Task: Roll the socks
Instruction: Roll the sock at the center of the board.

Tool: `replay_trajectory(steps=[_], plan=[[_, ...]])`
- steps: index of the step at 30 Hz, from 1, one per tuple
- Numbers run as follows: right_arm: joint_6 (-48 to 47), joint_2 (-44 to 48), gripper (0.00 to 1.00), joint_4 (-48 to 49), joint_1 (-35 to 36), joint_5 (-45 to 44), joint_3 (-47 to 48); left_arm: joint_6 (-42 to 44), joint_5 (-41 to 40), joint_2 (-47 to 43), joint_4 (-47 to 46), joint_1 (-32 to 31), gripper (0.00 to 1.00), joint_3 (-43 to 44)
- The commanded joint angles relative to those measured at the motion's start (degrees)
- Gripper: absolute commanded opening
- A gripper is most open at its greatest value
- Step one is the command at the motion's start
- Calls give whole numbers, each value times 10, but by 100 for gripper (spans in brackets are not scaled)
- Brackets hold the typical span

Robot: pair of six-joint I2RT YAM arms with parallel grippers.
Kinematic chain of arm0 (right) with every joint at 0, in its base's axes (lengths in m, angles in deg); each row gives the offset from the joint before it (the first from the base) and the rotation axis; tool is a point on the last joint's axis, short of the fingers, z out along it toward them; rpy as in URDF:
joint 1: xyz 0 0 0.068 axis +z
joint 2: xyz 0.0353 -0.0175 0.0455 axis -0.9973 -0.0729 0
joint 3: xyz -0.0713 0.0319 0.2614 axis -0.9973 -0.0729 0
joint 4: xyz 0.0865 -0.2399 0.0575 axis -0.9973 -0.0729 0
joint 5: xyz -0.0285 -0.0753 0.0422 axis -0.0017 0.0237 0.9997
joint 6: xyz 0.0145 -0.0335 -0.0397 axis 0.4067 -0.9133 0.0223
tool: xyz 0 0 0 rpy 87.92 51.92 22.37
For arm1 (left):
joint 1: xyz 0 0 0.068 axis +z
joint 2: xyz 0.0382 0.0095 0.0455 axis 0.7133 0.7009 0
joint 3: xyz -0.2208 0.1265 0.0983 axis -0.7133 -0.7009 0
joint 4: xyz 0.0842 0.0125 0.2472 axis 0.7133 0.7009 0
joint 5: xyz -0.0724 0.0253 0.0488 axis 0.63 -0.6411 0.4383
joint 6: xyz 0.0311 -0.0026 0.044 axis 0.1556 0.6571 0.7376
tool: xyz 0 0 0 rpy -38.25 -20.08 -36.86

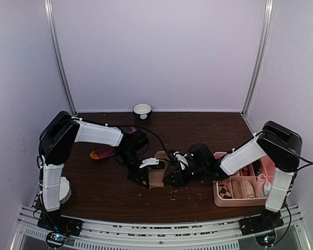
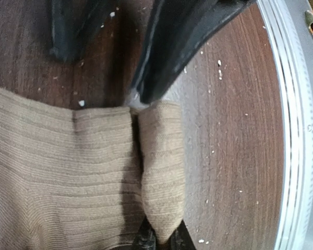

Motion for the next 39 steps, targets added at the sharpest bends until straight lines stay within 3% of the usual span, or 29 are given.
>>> replay_trajectory(steps=[1,4,5,6,10,13,15,18,20,22,24,28,31,35,39], plan=[[-24,34,51,46,6,-91,-50,-20,-6,45,79,10,2,21],[-33,61,60,100,15,-125,-88,-11,9,77,138,17,2,57],[-41,69,91,112,19,-139,-98,-10,13,87,152,21,2,67],[-49,80,99,120,26,-158,-106,-10,18,96,165,24,2,76],[-103,117,100,109,68,-255,-115,-14,37,116,192,42,1,94],[-80,137,100,125,73,-308,-126,-3,49,129,224,48,1,104],[-2,140,100,216,62,-316,-178,4,65,141,246,51,1,112],[50,90,100,415,27,-209,-217,12,71,153,265,54,2,121],[-12,78,100,335,39,-168,-185,16,77,163,279,56,2,129],[-115,105,100,234,94,-257,-171,21,79,172,294,59,2,139],[-194,114,100,212,138,-311,-176,17,78,176,295,61,2,141],[-259,116,100,139,179,-336,-153,11,76,188,301,63,1,155],[-313,101,94,103,205,-355,-118,4,71,194,300,63,1,163],[-375,58,79,20,216,-356,-30,-2,59,200,300,63,0,172],[-407,15,51,-34,216,-315,35,-2,53,204,302,63,0,174]])
